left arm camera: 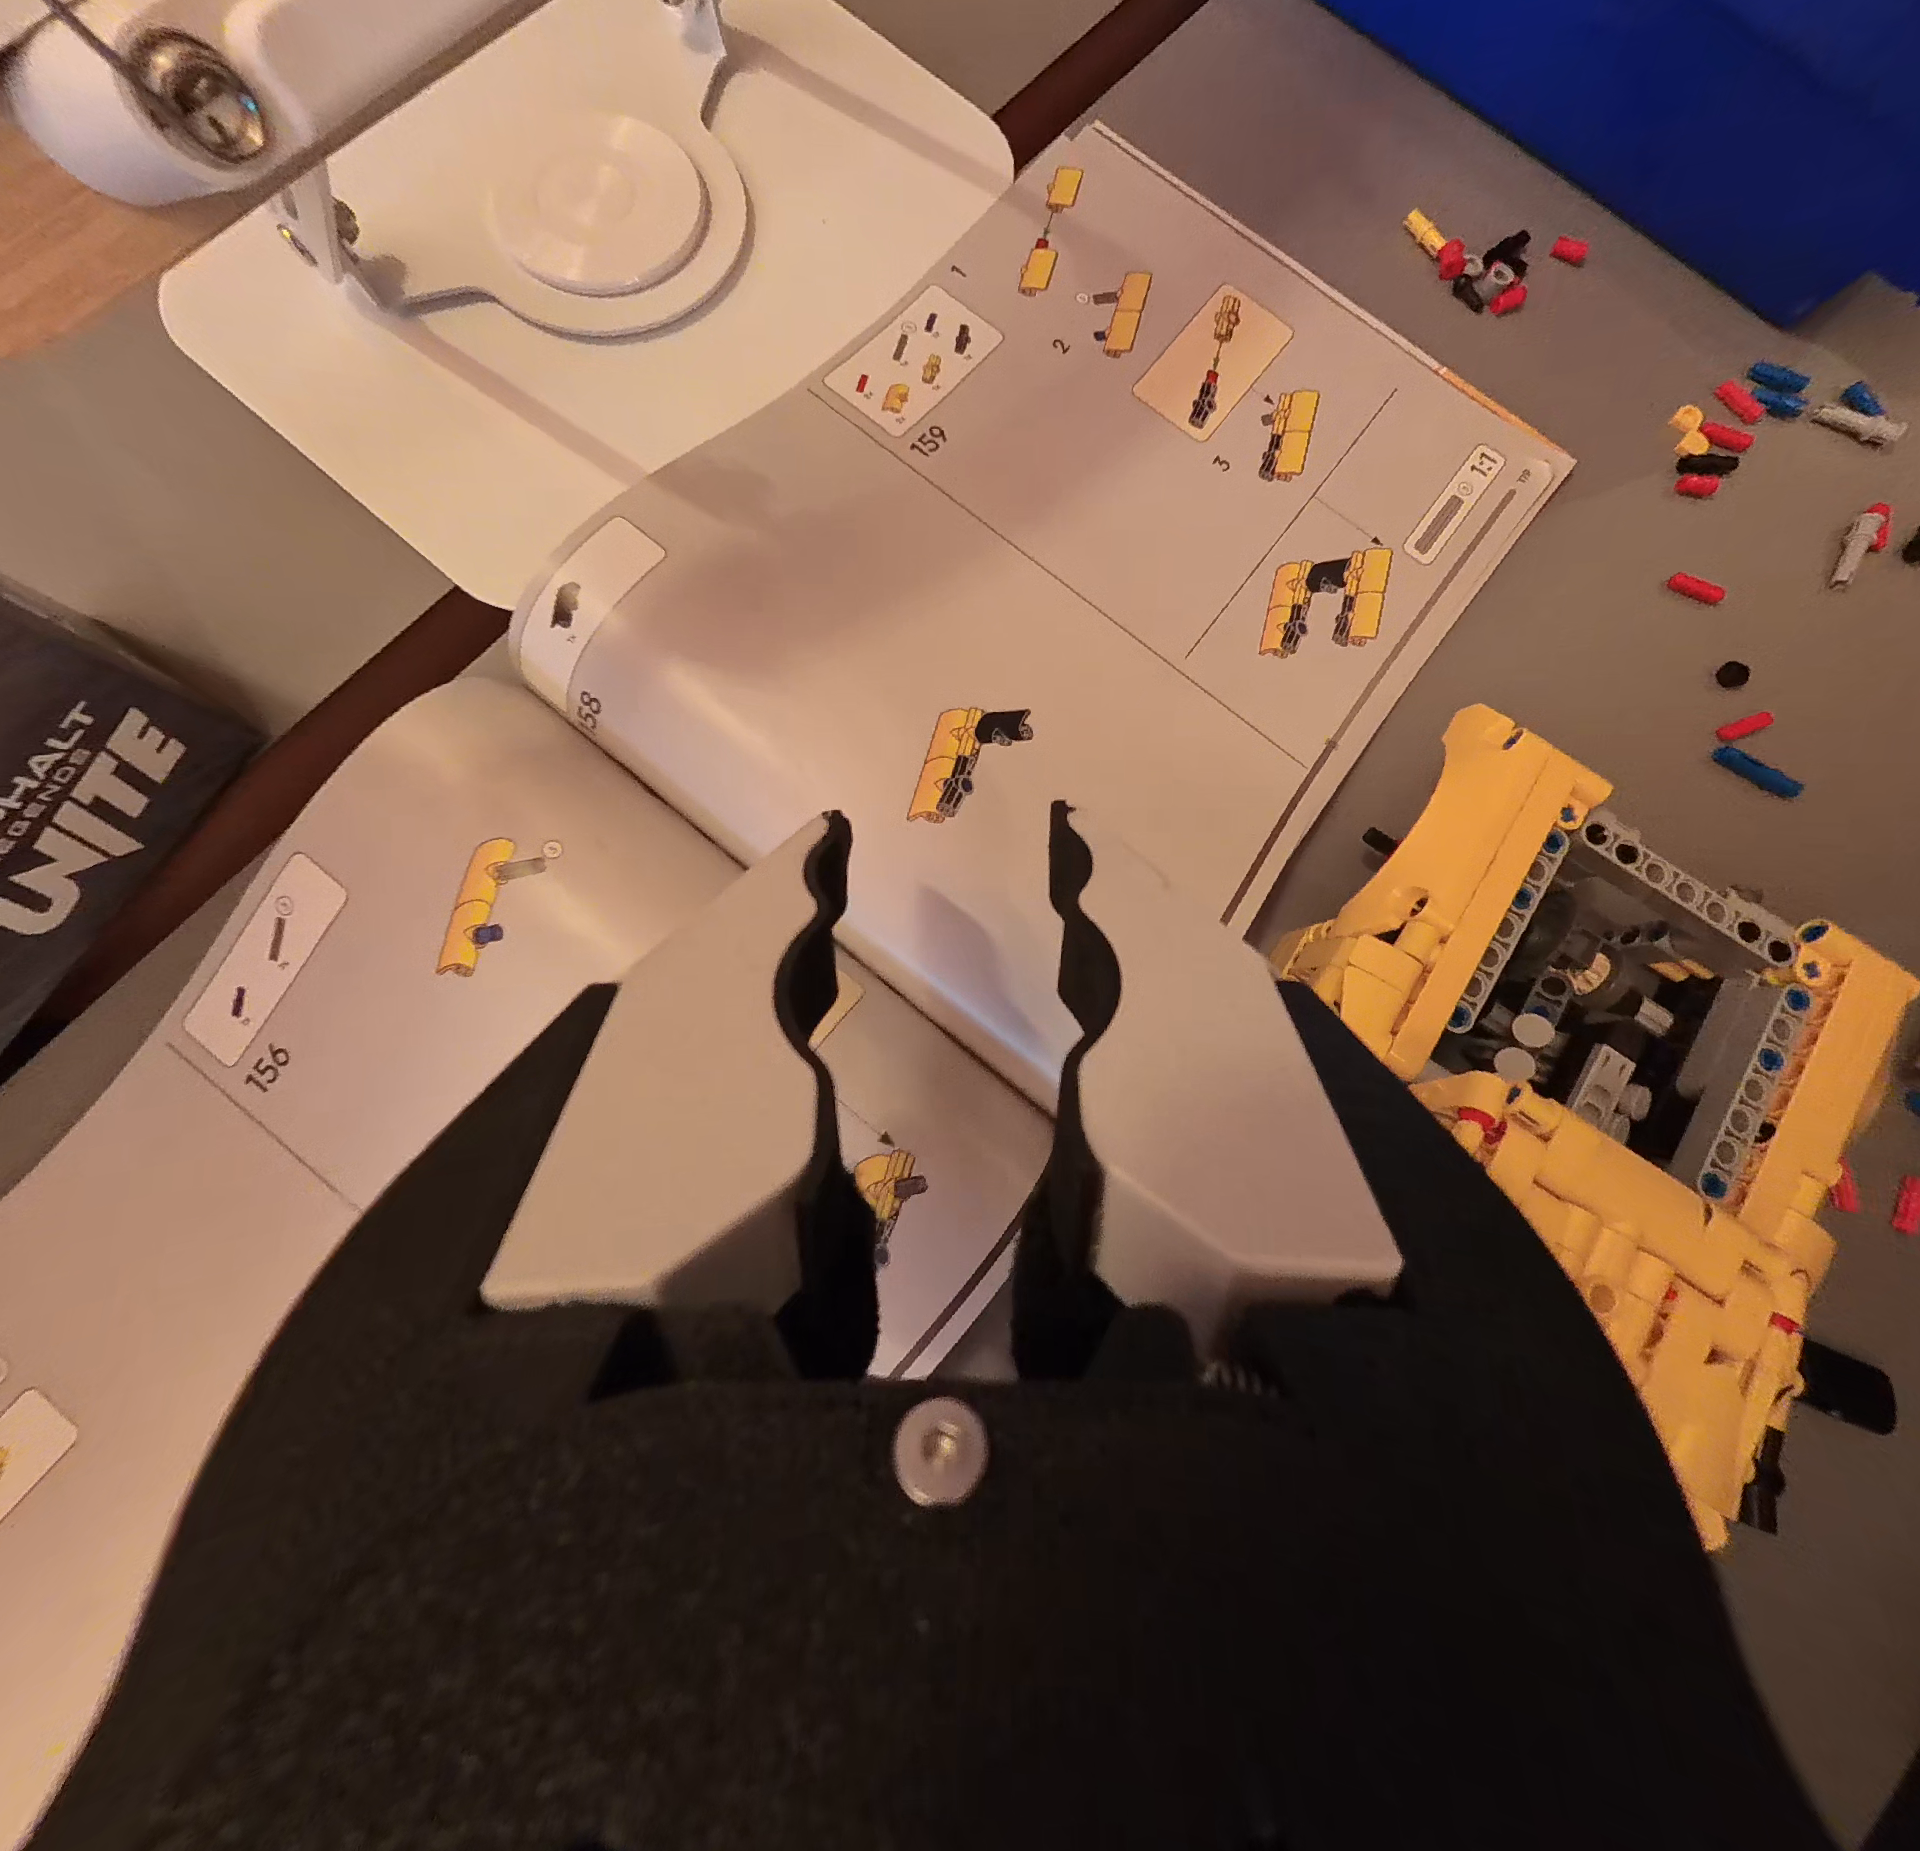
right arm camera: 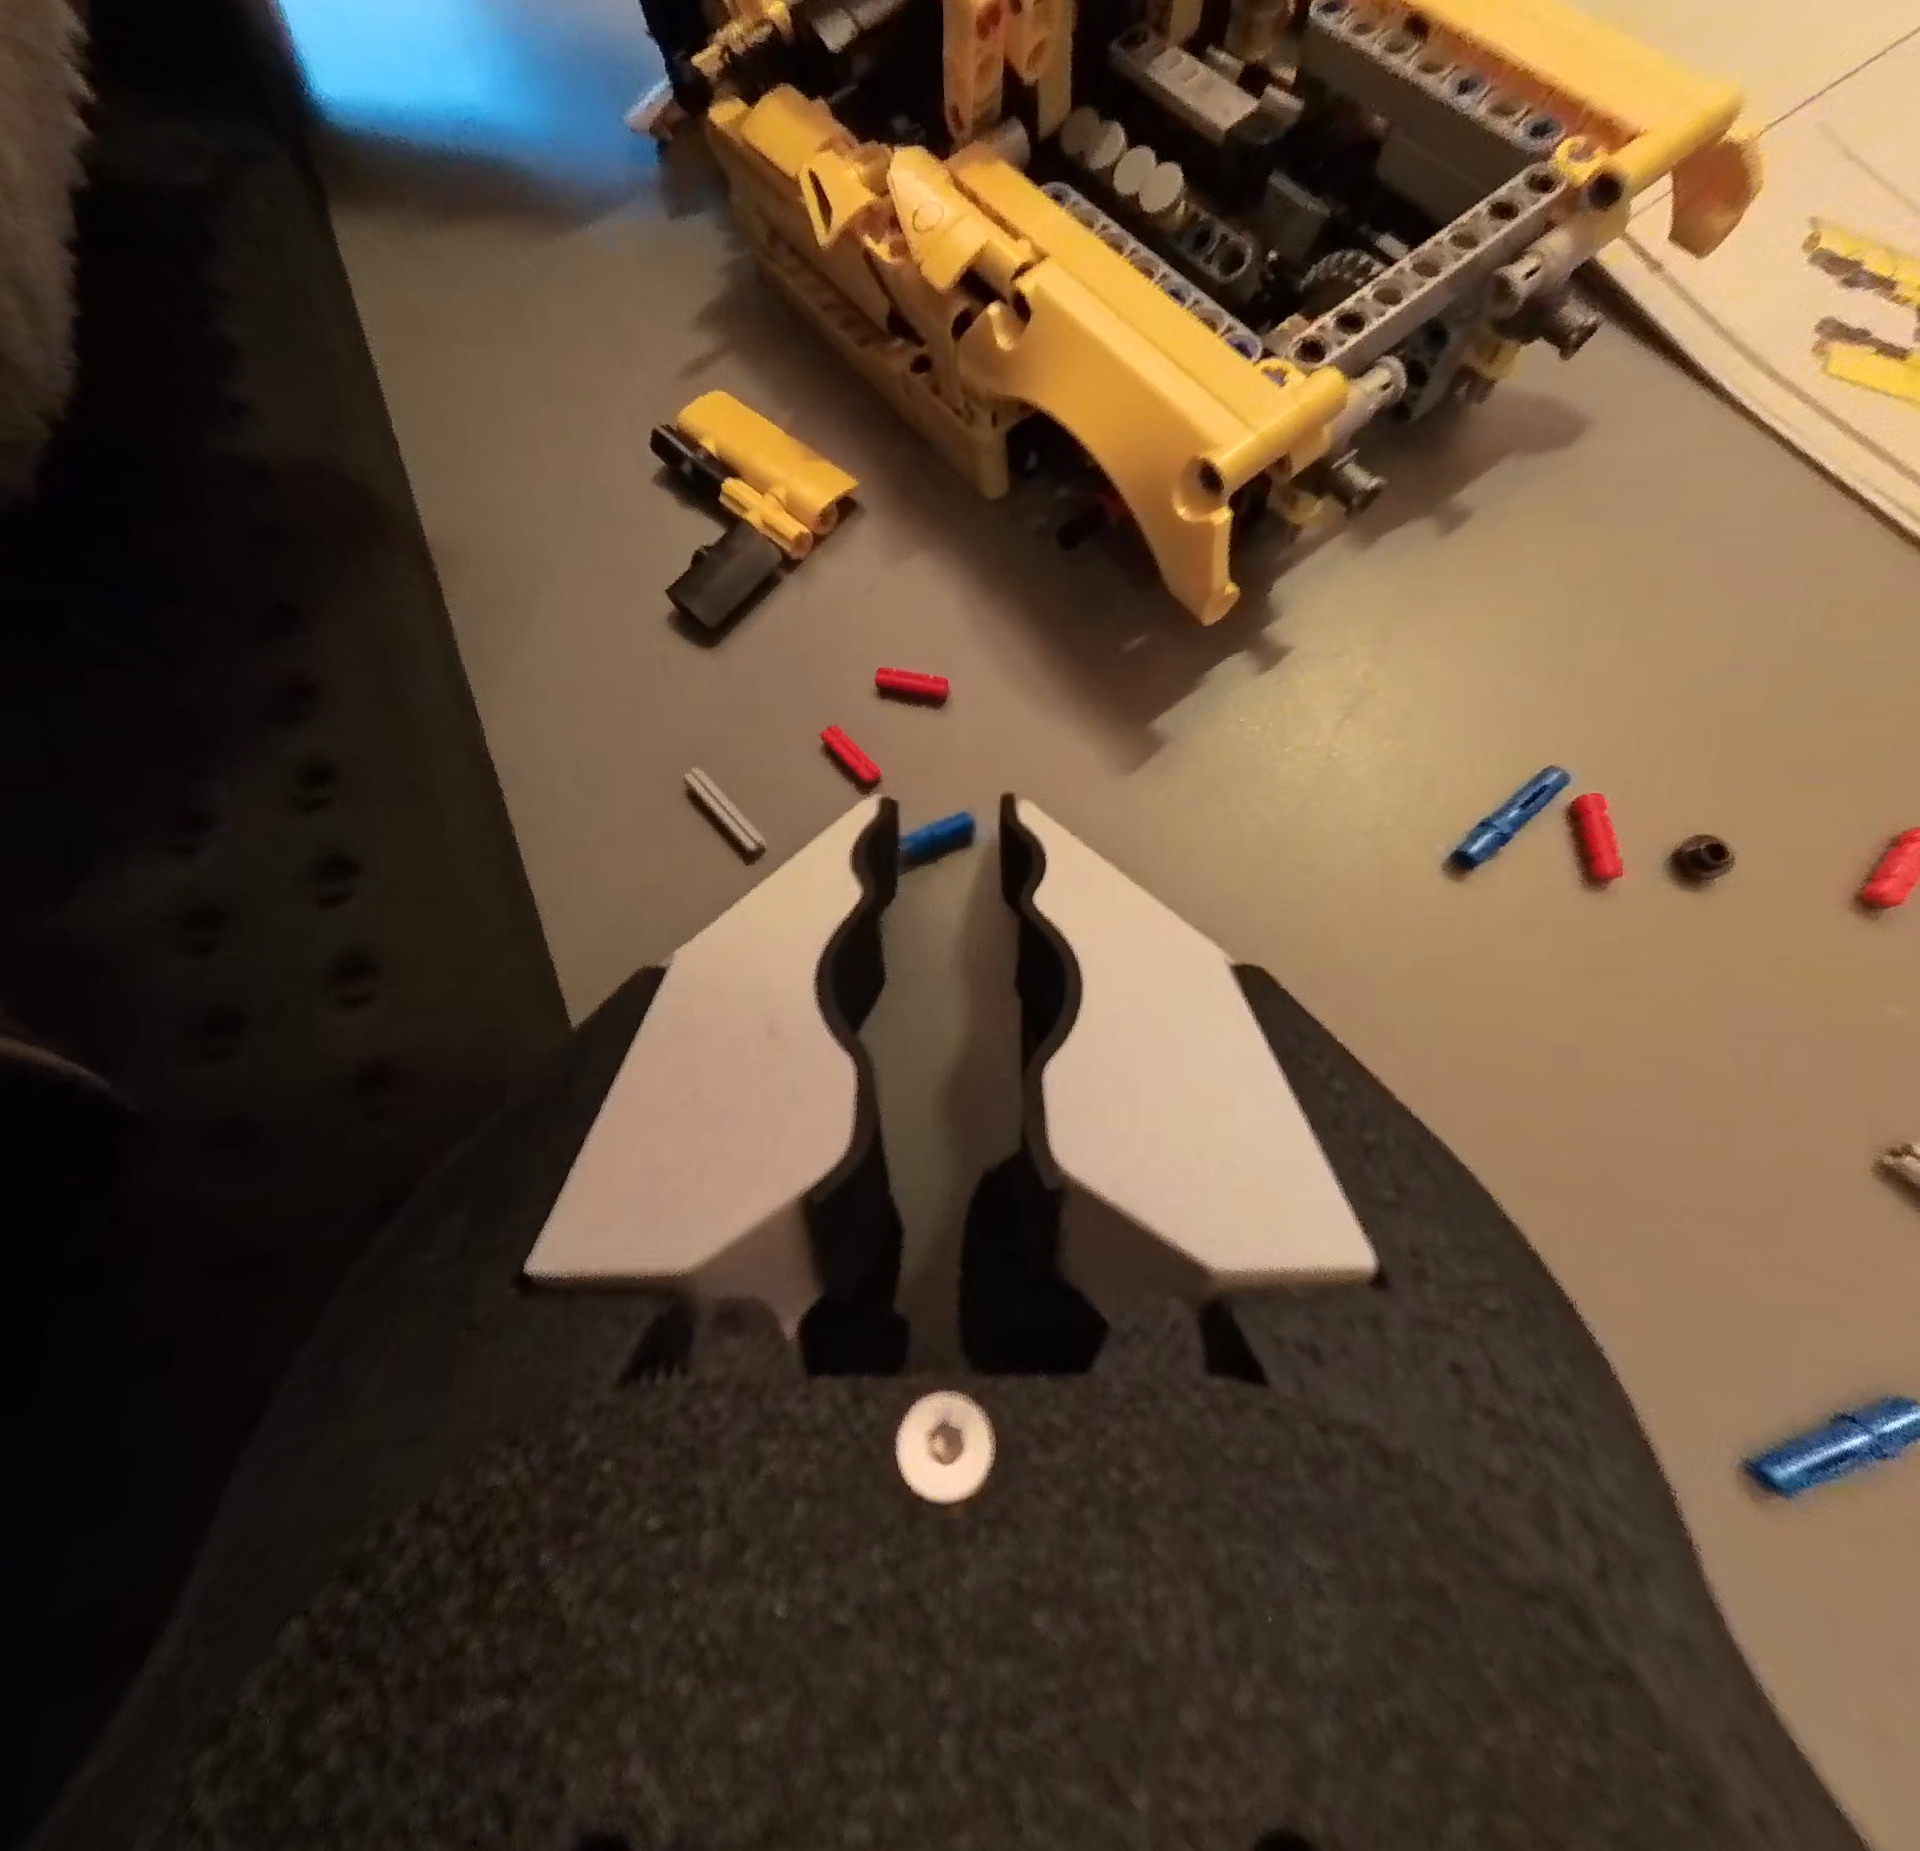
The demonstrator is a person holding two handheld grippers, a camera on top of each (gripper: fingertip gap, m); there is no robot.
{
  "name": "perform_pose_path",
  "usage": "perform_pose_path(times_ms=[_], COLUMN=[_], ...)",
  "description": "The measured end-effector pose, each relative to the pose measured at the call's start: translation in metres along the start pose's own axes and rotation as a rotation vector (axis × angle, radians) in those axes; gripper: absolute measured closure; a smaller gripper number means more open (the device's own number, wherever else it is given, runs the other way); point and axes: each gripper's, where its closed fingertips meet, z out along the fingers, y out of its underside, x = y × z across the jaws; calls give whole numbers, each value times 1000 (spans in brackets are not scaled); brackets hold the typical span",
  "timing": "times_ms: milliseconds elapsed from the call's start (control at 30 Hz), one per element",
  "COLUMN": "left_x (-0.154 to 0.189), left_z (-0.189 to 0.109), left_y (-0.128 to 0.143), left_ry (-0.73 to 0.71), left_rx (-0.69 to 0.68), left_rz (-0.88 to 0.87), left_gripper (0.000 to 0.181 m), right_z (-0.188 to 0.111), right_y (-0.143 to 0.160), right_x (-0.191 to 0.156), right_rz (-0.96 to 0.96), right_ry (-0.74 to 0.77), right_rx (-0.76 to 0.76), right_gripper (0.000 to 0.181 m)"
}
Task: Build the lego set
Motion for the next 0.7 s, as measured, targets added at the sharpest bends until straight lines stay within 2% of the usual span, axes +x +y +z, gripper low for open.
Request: perform_pose_path(times_ms=[167, 267, 367, 467, 567, 633, 700], left_x=[-5, -9, -23, -36, -45, -52, -55], left_z=[-22, -63, -122, -194, -260, -287, -292], left_y=[-10, -24, -14, 15, 57, 101, 164], left_ry=[-40, -74, -138, -181, -237, -294, -323], left_rx=[23, 97, 139, 175, 206, 163, 17], left_rz=[12, -7, -40, -95, -156, -186, -226], left_gripper=[143, 143, 143, 143, 143, 143, 143], right_z=[-14, -18, -20, -23, -23, -21, -19], right_y=[-18, -23, -24, -27, -26, -23, -21], right_x=[10, 13, 16, 16, 19, 20, 20], right_rz=[3, 9, -4, -20, -22, -6, 5], right_ry=[49, 68, 107, 139, 176, 179, 178], right_rx=[120, 152, 162, 186, 180, 161, 146], right_gripper=[163, 164, 165, 165, 165, 165, 167])
